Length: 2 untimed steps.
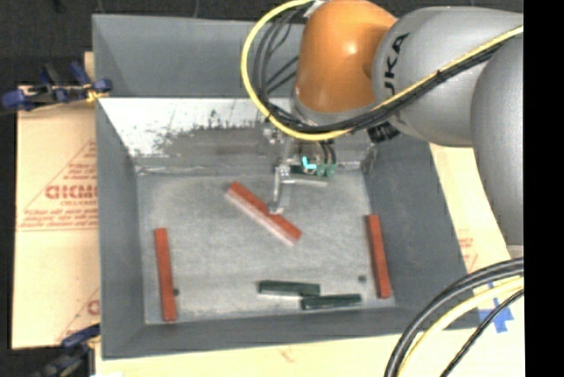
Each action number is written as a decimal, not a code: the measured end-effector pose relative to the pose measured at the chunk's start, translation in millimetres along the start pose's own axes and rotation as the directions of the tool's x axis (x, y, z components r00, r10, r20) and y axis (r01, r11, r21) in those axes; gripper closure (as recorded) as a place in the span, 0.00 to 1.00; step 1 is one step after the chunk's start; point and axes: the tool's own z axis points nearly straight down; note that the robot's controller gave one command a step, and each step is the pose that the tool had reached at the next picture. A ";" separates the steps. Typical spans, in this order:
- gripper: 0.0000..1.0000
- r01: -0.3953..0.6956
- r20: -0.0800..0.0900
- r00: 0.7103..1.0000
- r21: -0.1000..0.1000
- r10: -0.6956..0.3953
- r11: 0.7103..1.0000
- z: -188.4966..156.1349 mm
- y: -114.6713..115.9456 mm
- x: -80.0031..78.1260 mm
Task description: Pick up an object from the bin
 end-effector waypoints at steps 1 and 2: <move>0.00 -0.094 0.000 0.996 0.000 0.094 0.996 109.6 -15.5 3.6; 1.00 -0.095 0.008 0.995 -0.001 0.095 0.995 104.3 -15.1 1.0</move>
Offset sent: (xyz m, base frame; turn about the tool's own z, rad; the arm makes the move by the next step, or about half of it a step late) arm -0.0028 -0.0145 -0.1057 0.0968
